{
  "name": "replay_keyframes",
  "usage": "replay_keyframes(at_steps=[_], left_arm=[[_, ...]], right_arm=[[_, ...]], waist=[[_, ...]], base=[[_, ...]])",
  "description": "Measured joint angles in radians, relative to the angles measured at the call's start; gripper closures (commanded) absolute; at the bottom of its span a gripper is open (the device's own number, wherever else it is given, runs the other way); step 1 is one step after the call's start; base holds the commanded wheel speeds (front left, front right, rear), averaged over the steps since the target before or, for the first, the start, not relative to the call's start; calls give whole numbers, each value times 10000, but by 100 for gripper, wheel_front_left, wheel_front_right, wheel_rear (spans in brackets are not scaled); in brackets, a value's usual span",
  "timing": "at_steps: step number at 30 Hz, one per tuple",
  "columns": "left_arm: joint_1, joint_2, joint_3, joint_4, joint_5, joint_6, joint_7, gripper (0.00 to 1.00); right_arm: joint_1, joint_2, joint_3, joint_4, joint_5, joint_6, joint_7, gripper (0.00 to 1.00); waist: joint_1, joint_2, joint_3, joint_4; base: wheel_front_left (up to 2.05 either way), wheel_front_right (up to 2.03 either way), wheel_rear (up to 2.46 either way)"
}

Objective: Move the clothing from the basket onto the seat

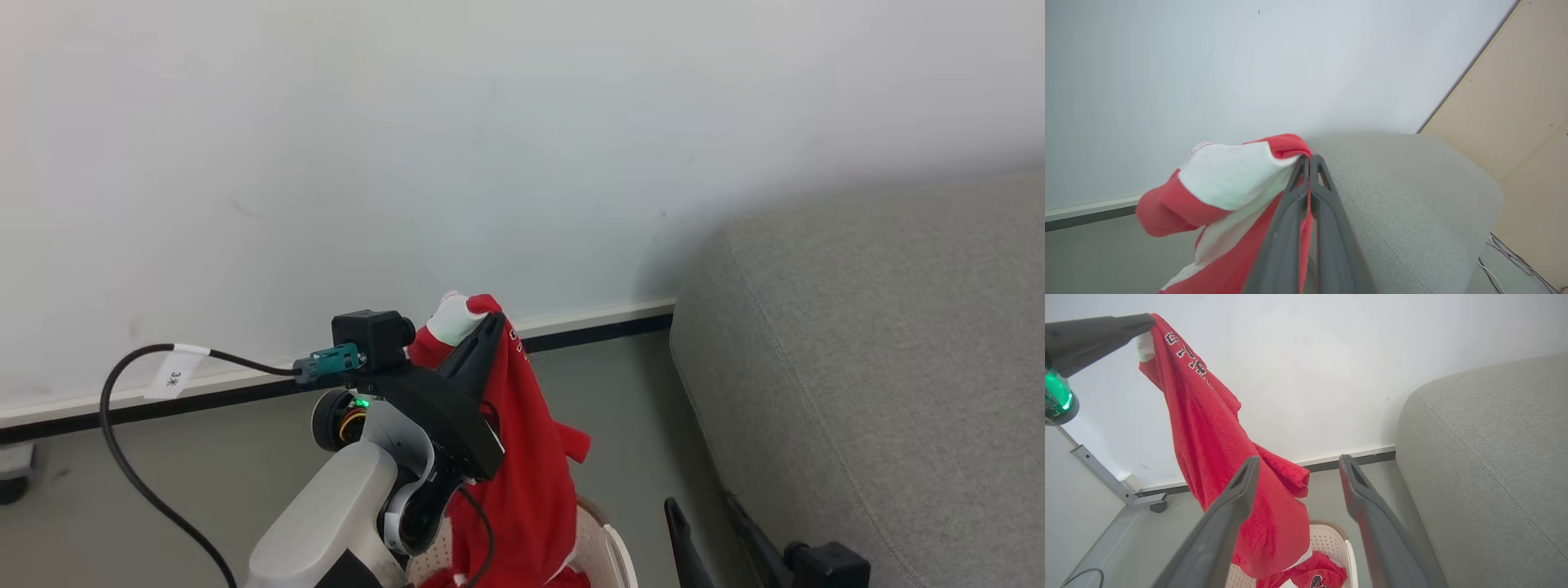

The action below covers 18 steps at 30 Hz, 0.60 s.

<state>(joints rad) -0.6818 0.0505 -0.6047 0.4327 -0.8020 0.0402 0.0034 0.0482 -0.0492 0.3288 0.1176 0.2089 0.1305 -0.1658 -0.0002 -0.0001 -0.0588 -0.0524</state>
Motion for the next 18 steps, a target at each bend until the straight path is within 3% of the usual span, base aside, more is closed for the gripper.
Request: replay_keyframes(at_steps=[18], left_arm=[[-275, 4, -815, -226, -345, 157, 50, 100]], right_arm=[[-1639, -2, 1325, 1384, 144, 0, 1662, 0]], waist=[[3, 2, -791, 419]], base=[[0, 0, 0]])
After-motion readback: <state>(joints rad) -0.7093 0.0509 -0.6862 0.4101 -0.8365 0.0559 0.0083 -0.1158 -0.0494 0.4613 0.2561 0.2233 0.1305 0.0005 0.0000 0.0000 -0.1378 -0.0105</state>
